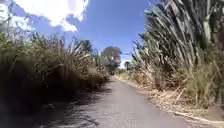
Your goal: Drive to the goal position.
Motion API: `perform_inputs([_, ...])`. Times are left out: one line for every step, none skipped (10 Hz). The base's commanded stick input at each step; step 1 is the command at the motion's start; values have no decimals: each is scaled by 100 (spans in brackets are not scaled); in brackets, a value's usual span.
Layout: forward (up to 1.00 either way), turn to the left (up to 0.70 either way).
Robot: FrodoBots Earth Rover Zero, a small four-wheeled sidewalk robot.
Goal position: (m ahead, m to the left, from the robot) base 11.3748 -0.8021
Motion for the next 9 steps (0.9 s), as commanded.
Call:
perform_inputs([70, 0])
perform_inputs([70, 0])
perform_inputs([70, 0])
perform_inputs([70, 0])
perform_inputs([70, 0])
perform_inputs([70, 0])
perform_inputs([70, 0])
perform_inputs([70, 0])
perform_inputs([70, 0])
